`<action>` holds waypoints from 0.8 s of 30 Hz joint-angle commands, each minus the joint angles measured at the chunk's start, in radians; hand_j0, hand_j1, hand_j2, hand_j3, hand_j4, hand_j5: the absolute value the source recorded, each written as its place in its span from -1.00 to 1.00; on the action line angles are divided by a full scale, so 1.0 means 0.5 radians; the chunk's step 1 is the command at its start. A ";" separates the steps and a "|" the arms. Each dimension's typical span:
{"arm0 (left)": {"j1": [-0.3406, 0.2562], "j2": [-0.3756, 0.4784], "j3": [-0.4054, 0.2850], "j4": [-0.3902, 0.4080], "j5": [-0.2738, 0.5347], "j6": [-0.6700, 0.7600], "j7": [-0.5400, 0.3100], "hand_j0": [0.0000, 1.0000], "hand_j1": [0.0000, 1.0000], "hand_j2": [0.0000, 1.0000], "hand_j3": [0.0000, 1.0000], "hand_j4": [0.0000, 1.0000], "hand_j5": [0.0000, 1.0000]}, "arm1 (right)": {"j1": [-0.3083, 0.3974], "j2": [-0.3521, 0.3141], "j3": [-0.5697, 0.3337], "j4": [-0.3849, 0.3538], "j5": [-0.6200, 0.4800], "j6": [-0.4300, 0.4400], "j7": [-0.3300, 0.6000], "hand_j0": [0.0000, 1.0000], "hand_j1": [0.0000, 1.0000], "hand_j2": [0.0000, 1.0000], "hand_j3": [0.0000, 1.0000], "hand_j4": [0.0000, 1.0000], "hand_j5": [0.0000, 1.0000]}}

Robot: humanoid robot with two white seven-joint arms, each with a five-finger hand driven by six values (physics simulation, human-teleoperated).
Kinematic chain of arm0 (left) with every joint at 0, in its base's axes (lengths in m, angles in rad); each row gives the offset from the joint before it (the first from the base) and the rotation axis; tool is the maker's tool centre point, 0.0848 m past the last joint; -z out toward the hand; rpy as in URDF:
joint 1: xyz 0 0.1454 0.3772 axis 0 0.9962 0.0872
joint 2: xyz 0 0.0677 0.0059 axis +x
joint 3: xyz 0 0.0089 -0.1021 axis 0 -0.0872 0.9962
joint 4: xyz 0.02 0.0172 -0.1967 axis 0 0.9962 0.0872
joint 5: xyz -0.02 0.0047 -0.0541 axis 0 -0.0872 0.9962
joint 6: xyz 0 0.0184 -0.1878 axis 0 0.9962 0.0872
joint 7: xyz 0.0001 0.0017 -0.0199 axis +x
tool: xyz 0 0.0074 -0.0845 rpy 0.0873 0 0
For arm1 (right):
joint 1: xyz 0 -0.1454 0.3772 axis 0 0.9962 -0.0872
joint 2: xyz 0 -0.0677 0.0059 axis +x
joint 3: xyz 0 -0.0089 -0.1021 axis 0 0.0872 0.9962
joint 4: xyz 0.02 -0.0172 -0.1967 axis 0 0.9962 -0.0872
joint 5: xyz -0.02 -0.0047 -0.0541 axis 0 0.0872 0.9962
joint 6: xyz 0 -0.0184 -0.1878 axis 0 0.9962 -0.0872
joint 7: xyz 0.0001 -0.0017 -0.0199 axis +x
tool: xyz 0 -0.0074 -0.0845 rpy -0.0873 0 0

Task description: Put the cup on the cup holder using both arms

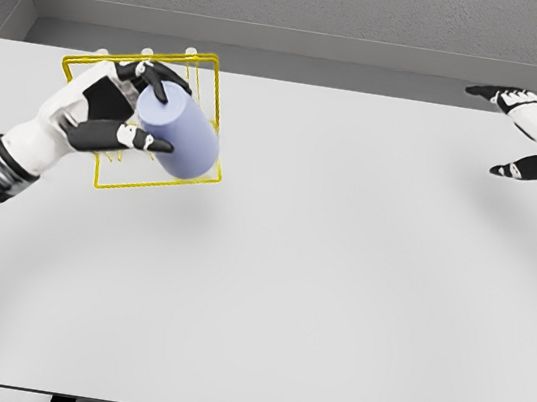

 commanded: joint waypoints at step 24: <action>-0.276 0.233 0.042 0.163 0.187 0.129 0.001 -0.30 -0.30 -0.30 -0.30 -0.30 -0.30 | 0.003 -0.002 -0.008 -0.001 -0.014 0.002 -0.001 1.00 1.00 1.00 1.00 1.00 1.00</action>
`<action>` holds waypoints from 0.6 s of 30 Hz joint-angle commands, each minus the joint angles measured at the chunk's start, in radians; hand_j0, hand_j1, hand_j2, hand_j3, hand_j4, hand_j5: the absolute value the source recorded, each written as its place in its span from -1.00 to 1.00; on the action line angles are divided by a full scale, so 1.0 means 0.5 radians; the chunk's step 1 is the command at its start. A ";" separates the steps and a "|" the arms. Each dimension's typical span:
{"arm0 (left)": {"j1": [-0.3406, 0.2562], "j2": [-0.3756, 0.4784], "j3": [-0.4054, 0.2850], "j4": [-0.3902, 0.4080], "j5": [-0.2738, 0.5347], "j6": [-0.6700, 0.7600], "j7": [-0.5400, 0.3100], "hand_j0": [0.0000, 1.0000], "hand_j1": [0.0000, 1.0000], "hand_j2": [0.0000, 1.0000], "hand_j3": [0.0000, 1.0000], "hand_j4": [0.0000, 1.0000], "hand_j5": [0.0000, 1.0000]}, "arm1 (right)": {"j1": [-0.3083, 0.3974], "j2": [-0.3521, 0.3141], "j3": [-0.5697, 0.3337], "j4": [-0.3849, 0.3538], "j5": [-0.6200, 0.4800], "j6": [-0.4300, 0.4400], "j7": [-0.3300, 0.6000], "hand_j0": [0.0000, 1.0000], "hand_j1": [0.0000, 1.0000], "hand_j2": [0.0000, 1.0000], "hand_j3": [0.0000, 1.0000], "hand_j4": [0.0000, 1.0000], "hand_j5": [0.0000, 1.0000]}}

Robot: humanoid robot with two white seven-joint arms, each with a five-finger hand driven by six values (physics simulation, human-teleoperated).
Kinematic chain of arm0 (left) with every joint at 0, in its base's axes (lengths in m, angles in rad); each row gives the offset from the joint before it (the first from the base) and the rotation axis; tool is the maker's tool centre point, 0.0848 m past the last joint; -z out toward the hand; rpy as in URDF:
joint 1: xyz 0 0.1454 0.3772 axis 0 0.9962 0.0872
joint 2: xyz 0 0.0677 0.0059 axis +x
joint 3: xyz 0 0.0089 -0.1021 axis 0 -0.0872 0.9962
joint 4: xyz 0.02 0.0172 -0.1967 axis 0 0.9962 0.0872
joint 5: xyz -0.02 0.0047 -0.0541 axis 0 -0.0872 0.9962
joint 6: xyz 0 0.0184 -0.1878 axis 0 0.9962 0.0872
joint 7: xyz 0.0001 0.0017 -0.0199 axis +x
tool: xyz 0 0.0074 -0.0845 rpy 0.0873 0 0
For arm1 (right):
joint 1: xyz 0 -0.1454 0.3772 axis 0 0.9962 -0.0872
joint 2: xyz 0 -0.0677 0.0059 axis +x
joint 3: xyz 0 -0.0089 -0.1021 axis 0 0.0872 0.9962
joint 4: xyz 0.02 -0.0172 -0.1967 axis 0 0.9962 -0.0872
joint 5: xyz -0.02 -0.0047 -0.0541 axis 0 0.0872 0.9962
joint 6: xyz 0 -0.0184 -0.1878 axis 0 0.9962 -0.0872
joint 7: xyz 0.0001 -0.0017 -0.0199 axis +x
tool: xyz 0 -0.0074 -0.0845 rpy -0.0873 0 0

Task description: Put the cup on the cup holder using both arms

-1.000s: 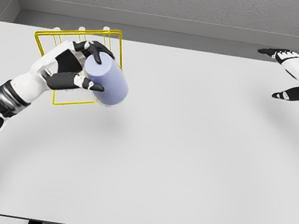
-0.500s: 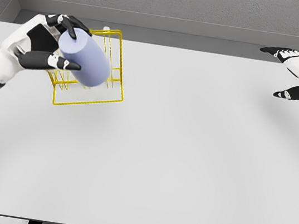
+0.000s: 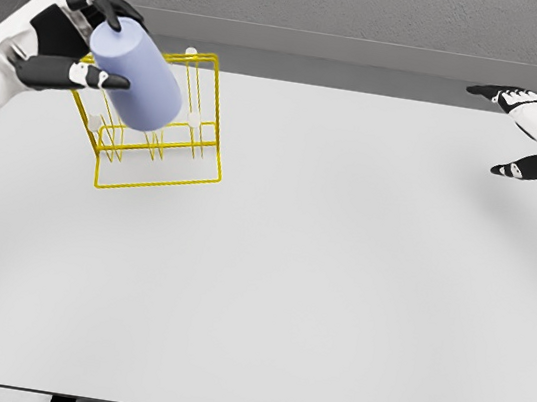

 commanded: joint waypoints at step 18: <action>-0.049 0.022 0.022 0.166 -0.019 0.037 0.002 -0.30 -0.30 -0.30 -0.30 -0.30 -0.30 | 0.000 -0.002 -0.002 -0.001 -0.014 0.002 -0.001 1.00 1.00 1.00 1.00 1.00 1.00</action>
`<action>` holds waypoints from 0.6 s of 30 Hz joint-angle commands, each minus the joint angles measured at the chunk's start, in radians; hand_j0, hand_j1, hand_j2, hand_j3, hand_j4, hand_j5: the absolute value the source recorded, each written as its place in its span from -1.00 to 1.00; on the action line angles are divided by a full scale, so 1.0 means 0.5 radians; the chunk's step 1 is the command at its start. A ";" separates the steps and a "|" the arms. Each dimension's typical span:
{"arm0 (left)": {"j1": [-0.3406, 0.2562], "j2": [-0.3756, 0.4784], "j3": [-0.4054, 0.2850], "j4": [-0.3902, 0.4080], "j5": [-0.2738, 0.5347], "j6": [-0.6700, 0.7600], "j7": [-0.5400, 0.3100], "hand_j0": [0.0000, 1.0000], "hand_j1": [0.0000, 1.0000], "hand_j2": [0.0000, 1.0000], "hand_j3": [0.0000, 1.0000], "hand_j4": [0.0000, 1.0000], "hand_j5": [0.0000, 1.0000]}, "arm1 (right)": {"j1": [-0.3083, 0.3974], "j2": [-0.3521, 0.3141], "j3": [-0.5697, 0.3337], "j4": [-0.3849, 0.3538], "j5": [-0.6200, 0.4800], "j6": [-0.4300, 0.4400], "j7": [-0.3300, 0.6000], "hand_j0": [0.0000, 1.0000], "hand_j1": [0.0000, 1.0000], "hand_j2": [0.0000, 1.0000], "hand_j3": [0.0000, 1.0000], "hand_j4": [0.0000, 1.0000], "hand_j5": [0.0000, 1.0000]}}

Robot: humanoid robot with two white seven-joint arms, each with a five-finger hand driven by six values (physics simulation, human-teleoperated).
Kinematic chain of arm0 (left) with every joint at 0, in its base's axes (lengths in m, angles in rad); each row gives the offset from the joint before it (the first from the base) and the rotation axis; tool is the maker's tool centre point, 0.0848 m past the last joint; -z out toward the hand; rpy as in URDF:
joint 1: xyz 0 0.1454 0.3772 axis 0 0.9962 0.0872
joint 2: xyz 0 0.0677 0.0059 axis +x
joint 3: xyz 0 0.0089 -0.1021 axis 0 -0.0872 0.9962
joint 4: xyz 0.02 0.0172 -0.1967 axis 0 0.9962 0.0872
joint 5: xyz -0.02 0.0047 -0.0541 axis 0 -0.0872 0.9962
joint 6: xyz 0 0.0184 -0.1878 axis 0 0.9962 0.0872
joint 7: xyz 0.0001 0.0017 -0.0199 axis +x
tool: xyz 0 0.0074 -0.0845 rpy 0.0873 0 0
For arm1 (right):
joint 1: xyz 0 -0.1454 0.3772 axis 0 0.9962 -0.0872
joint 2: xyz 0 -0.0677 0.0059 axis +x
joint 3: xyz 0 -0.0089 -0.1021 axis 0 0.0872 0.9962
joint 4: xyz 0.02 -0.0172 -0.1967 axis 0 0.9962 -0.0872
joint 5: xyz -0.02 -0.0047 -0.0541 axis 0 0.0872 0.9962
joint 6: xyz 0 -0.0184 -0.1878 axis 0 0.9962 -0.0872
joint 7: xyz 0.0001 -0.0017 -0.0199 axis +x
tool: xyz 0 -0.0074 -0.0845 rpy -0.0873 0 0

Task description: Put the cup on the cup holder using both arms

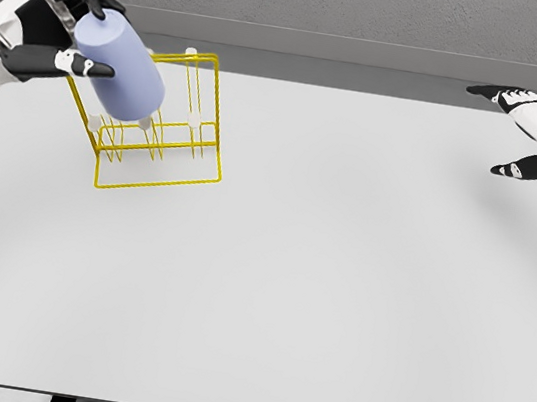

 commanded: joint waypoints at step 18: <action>0.009 -0.016 -0.077 -0.004 -0.007 -0.002 0.001 0.78 0.78 0.78 0.78 0.78 0.78 | -0.006 -0.002 -0.002 -0.001 -0.014 0.002 -0.001 1.00 1.00 1.00 1.00 1.00 1.00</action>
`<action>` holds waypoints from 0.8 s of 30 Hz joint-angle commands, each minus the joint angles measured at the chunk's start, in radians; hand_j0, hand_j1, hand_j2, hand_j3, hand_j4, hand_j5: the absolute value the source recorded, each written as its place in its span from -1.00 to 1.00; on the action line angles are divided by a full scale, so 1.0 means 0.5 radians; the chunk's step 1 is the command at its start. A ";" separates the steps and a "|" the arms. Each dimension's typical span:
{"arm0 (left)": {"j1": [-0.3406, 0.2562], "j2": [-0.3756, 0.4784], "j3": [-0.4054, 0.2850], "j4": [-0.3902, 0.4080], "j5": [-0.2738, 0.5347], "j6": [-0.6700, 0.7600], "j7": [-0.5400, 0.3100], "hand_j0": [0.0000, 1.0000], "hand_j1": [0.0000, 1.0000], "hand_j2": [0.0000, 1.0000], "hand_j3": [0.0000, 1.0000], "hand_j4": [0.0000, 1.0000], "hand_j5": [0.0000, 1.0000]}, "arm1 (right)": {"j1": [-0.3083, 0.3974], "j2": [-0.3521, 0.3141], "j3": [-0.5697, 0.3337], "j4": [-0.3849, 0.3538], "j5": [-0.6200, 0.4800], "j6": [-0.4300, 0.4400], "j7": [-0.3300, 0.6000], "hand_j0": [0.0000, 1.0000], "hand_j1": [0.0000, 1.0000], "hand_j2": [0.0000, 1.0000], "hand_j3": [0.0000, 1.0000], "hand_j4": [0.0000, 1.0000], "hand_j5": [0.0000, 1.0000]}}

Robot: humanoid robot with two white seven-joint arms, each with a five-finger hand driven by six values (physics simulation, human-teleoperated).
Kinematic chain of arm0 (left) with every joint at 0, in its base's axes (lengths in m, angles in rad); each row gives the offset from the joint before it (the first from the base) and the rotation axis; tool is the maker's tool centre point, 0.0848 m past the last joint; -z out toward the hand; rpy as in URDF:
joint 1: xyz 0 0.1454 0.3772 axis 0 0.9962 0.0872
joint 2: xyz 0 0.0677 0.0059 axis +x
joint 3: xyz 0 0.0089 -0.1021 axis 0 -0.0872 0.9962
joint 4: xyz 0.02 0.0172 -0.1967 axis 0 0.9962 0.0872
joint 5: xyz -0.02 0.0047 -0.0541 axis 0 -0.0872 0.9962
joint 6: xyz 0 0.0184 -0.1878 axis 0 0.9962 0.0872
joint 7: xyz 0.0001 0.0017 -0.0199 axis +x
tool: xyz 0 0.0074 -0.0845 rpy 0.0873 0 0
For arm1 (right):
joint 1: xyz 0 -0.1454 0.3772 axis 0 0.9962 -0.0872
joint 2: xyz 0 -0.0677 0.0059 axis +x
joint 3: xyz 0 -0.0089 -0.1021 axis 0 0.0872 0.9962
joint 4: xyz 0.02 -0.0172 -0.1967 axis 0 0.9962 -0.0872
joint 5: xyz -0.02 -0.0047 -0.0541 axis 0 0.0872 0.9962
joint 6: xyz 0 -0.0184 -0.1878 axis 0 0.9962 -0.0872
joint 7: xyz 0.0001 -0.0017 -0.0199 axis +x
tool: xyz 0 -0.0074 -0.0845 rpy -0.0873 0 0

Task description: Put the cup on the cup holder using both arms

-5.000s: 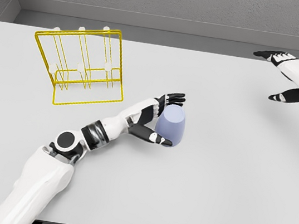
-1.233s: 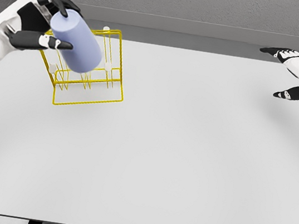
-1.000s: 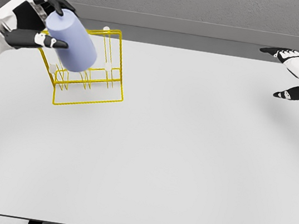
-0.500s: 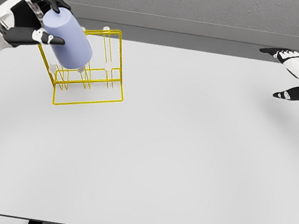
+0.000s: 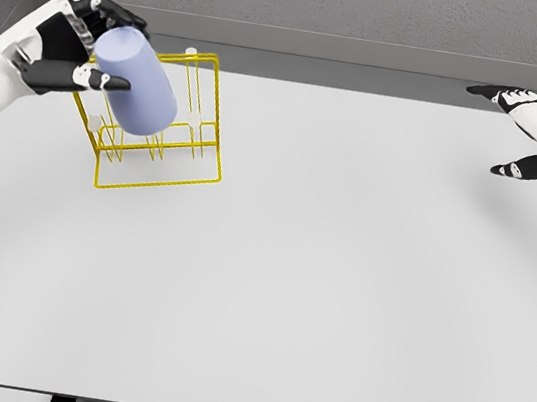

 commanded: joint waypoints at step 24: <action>0.294 0.187 0.154 -0.355 0.050 -0.019 0.000 1.00 1.00 1.00 1.00 1.00 1.00 | 0.006 -0.002 -0.002 -0.001 -0.014 0.002 -0.001 1.00 1.00 1.00 1.00 1.00 1.00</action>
